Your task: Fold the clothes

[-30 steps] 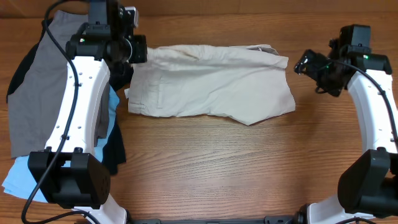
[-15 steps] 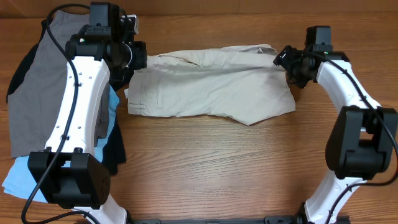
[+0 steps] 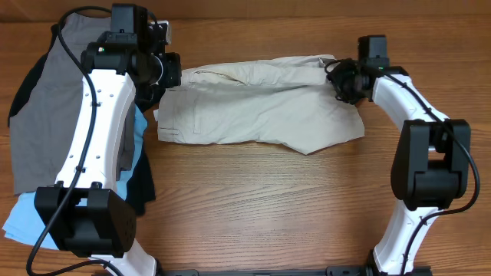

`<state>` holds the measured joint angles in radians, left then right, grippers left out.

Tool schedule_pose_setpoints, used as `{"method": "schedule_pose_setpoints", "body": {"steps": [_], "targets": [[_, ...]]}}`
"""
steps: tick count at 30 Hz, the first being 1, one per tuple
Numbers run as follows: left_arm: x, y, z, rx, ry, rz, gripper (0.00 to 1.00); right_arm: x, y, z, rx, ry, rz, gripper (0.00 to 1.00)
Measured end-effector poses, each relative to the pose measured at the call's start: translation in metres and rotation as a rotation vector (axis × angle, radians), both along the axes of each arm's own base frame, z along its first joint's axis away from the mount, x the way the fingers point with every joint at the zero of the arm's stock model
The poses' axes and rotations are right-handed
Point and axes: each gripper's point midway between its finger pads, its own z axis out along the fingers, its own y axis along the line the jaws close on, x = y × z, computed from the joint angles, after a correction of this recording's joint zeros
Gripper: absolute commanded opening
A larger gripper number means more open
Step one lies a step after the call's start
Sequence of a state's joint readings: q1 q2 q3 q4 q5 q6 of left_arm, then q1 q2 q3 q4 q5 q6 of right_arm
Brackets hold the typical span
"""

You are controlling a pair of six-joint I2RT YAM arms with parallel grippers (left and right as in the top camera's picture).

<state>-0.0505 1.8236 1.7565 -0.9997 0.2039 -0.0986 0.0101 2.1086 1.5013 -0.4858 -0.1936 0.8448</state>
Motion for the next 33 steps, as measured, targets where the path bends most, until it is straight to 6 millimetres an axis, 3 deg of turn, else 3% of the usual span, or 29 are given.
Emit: {"method": "schedule_pose_setpoints", "body": {"steps": [4,10,19,23,25,28,33], "targets": [[0.0,0.0,0.0,0.0,0.0,0.0,0.04,0.0,0.002,-0.002,0.005,0.007,-0.008,0.33],[0.0,0.0,0.0,0.0,0.0,0.0,0.04,-0.001,-0.007,-0.022,-0.029,0.042,-0.053,0.04],[0.001,0.006,-0.001,0.028,-0.001,0.025,0.04,0.001,-0.017,-0.023,-0.043,0.041,-0.059,0.04],[0.001,0.008,0.001,0.037,-0.005,0.038,0.04,-0.006,-0.023,-0.015,-0.034,0.083,-0.025,0.04],[0.0,0.01,0.006,0.038,-0.015,0.048,0.04,-0.012,-0.026,-0.004,-0.035,0.108,-0.004,0.04],[-0.013,0.012,0.024,0.035,-0.027,0.074,0.04,-0.03,-0.029,0.029,-0.045,0.143,0.028,0.04],[-0.05,0.017,0.059,0.028,-0.039,0.12,0.04,-0.06,-0.033,0.115,-0.079,0.085,0.083,0.04]]}}
